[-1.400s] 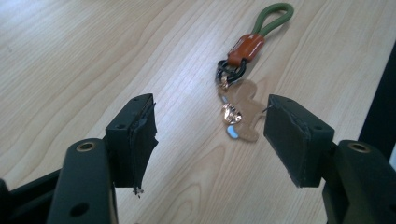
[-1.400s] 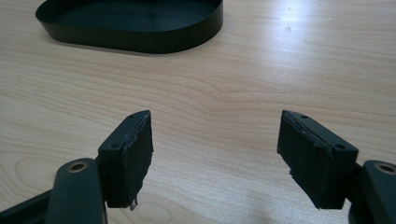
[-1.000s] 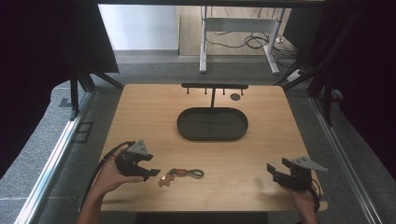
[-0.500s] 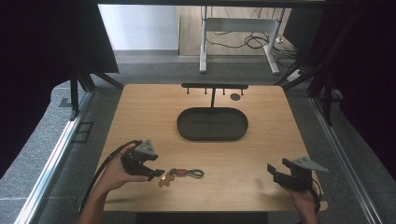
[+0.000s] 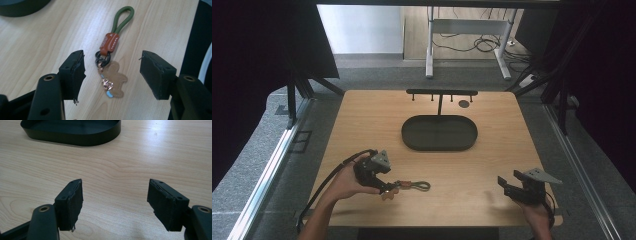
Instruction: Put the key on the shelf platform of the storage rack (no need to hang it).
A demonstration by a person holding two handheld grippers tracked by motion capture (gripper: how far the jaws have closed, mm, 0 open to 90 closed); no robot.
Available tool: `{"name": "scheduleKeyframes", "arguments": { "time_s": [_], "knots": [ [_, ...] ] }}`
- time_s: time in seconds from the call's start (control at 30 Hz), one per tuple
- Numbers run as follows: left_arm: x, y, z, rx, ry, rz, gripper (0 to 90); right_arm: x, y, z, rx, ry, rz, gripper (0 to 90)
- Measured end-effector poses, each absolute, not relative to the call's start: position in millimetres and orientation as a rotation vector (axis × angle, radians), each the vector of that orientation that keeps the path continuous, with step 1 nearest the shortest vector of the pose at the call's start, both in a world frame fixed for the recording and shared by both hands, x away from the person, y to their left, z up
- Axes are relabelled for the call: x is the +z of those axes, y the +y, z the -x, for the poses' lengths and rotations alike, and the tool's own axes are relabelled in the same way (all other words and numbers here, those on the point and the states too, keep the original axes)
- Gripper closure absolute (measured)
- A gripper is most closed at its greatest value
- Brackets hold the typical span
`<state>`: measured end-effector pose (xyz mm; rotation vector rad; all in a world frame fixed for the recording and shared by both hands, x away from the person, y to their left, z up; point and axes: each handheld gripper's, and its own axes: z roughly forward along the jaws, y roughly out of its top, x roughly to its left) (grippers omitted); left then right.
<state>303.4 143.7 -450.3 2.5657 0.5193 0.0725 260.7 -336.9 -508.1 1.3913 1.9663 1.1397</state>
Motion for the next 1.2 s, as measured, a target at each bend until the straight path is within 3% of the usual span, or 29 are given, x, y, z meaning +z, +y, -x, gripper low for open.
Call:
{"name": "scheduleKeyframes", "arguments": {
  "time_s": [0.33, 1.2],
  "knots": [
    [-451.8, 116.4, -311.7, 0.047, 0.443, -2.648, 40.2, -510.8, -335.4, -261.7, 1.127, 1.984, -1.391, 29.0],
    [-464.8, 93.3, -324.8, -0.013, 0.402, -2.730, 41.0, -513.0, -333.1, -262.3, 1.112, 1.996, -1.390, 29.2]
  ]
}}
